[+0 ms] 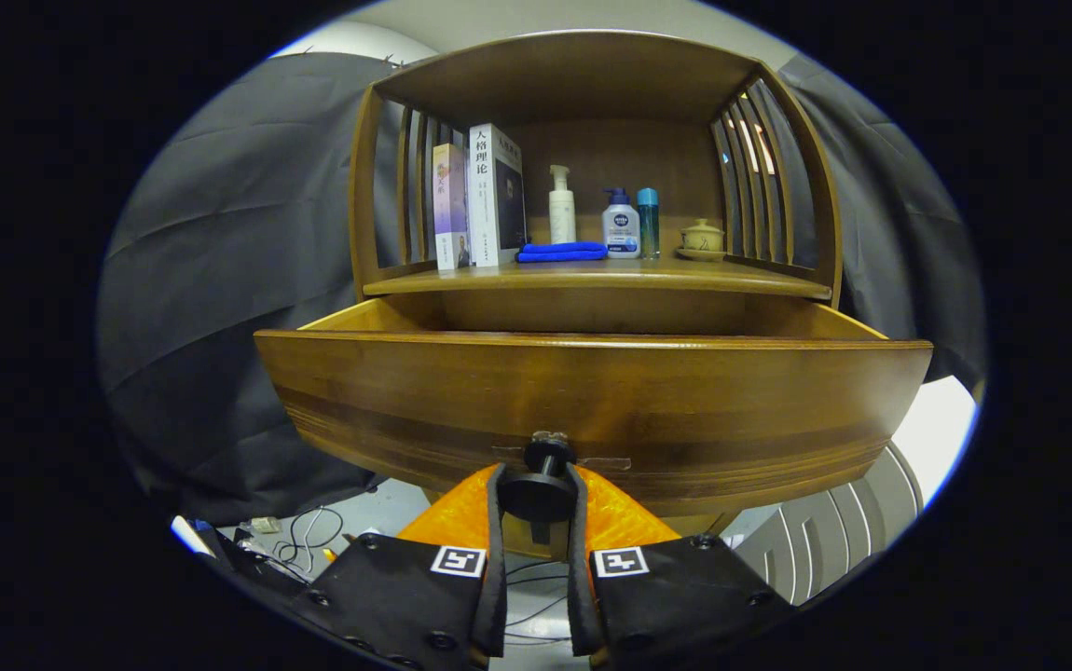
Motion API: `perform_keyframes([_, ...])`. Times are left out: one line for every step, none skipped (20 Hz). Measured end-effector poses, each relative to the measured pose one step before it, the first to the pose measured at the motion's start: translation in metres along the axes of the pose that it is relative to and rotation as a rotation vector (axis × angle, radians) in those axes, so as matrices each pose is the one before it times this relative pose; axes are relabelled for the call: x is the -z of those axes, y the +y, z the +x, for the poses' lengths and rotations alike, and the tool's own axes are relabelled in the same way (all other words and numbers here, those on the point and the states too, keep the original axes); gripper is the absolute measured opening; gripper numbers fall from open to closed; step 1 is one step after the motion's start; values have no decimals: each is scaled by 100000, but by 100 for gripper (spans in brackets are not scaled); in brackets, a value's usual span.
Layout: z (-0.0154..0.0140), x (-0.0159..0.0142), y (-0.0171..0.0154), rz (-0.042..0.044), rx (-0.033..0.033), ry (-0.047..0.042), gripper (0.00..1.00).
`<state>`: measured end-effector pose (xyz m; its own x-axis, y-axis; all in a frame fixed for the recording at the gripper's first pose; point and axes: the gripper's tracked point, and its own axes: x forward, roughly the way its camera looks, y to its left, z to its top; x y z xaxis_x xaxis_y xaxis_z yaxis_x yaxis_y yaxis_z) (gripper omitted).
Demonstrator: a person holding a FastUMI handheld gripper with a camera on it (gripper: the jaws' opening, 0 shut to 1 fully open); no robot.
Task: Pull open the drawer, take out the items inside it, and place them on the countertop above the cabinet.
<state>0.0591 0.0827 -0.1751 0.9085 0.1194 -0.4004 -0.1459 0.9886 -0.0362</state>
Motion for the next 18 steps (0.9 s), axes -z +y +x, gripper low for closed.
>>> perform_keyframes([-314, 227, 85, -465, 83, -386, 29])
perform_keyframes([-569, 222, 106, -617, -211, 80, 28])
perform_keyframes([-348, 185, 59, -124, -80, 62, 28])
perform_keyframes([-445, 303, 92, -84, -629, 487, 28])
perform_keyframes([-414, 209, 154, 314, -359, 112, 28])
perform_keyframes([-454, 232, 52, 210, -182, 340, 28])
perform_keyframes([-432, 233, 86, 153, -377, 210, 28])
perform_keyframes([-356, 265, 83, 187, -323, 479, 28])
perform_keyframes([-295, 226, 131, 98, -336, 375, 28])
perform_keyframes([-354, 216, 55, -621, -138, 49, 28])
perform_keyframes([-113, 41, -90, -944, 34, -517, 28])
perform_keyframes([12, -11, 7, -1321, -332, -437, 28])
perform_keyframes([-22, 44, -15, -203, 218, -715, 29])
perform_keyframes([-32, 57, 40, -980, 136, -410, 28])
perform_keyframes([143, -64, 3, -1175, 83, -994, 28])
perform_keyframes([-177, -50, -73, -1024, -56, -1008, 33])
perform_keyframes([-16, 49, 54, -779, -452, -708, 37])
perform_keyframes([-57, -289, -261, -581, 488, -1491, 41])
